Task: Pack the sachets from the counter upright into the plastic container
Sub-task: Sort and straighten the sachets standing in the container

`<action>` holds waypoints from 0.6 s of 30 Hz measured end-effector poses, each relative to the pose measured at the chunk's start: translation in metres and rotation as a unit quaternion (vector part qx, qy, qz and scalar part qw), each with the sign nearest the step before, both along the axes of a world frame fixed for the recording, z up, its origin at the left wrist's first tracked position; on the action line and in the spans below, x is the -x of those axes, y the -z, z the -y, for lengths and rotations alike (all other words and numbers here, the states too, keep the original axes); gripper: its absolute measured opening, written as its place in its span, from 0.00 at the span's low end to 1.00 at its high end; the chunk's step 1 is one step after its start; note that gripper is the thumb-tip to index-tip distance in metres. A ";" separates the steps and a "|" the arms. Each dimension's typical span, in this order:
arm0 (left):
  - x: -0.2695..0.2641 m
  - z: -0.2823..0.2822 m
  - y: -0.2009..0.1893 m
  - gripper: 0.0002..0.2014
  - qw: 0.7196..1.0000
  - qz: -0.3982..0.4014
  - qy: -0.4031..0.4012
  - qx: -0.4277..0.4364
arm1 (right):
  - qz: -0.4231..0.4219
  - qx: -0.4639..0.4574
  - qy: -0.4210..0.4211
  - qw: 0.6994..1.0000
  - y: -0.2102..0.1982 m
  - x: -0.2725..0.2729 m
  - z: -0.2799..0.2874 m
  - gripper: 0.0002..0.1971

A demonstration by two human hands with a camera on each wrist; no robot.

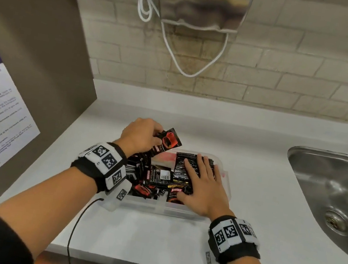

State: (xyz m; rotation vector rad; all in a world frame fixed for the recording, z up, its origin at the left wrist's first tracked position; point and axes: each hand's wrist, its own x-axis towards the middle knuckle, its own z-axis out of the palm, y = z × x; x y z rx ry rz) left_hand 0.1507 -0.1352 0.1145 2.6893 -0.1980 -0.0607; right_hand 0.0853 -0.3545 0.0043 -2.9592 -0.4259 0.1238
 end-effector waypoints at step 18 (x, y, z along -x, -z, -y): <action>0.009 0.009 -0.053 0.08 0.874 -0.146 0.087 0.455 | -0.034 -0.656 0.023 0.753 -0.119 0.006 -0.012 0.38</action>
